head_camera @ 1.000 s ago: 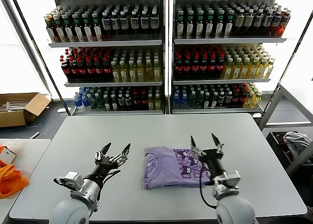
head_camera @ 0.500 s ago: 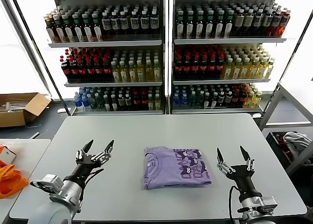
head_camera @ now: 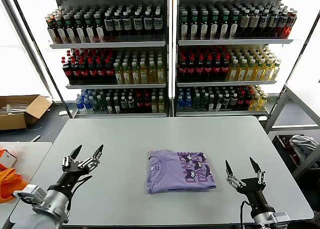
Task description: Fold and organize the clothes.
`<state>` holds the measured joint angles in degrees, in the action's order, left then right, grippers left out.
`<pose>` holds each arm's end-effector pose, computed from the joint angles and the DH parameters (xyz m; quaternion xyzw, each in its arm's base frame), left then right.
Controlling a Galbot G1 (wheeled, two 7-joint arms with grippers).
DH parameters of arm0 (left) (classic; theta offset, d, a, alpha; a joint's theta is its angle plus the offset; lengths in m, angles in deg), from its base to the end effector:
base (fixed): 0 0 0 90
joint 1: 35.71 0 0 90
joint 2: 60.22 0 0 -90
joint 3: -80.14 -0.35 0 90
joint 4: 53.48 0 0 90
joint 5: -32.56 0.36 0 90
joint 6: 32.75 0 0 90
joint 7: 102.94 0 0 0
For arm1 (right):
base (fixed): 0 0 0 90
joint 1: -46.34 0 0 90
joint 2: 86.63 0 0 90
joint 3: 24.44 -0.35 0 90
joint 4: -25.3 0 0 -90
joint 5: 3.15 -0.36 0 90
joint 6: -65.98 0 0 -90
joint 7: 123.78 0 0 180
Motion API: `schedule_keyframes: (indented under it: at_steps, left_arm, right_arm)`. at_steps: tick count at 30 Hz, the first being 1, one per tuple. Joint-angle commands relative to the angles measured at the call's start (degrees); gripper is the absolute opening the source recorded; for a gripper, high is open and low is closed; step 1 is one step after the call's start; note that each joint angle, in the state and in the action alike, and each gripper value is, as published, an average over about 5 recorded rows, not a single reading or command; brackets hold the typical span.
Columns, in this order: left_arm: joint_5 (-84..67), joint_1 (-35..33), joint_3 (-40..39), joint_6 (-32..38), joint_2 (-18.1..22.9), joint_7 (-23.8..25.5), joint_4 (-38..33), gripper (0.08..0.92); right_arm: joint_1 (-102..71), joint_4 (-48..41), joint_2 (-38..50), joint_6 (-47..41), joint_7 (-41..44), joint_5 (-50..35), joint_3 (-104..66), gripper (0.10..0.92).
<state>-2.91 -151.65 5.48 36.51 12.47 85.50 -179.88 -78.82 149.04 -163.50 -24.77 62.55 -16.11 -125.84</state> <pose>0.2043 0.1138 -0.2188 -0.0920 -0.9877 0.1129 0.0564 0.1635 -0.0917 -0.2775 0.0379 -0.9986 0.0366 0.0075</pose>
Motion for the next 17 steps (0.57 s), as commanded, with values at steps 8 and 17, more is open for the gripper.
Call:
schedule_keyframes:
  at_steps: [8, 17]
  left_arm:
    - [-4.23, 0.61, 11.09, -2.50, 1.93, 7.10, 0.84, 0.823]
    - [-3.65, 0.54, 11.34, -2.66, 2.48, 8.03, 0.79, 0.823]
  right_arm:
    - [-2.45, 1.62, -2.98, -1.58, 8.08, -1.96, -8.75, 0.823]
    - [-1.20, 1.26, -4.66, -3.95, 10.46, -4.50, -12.97, 0.823]
